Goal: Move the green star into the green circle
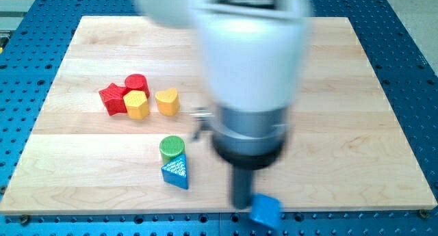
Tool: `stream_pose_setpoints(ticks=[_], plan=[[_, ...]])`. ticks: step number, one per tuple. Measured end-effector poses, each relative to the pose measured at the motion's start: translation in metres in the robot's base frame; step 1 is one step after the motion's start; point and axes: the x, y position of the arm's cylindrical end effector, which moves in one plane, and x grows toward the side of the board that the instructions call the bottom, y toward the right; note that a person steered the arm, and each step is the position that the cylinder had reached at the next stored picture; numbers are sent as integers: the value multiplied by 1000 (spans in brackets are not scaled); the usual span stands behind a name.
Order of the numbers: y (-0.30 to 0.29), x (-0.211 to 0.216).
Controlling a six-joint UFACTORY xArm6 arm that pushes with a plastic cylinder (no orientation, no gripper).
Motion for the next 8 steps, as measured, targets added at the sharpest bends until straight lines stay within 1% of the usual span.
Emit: stream_pose_setpoints(ticks=[1, 2, 3, 4, 5, 6, 7, 8], plan=[[18, -18], [32, -18], [95, -54], [59, -76], [-12, -42], [-67, -44], [-27, -49], [-4, -89]])
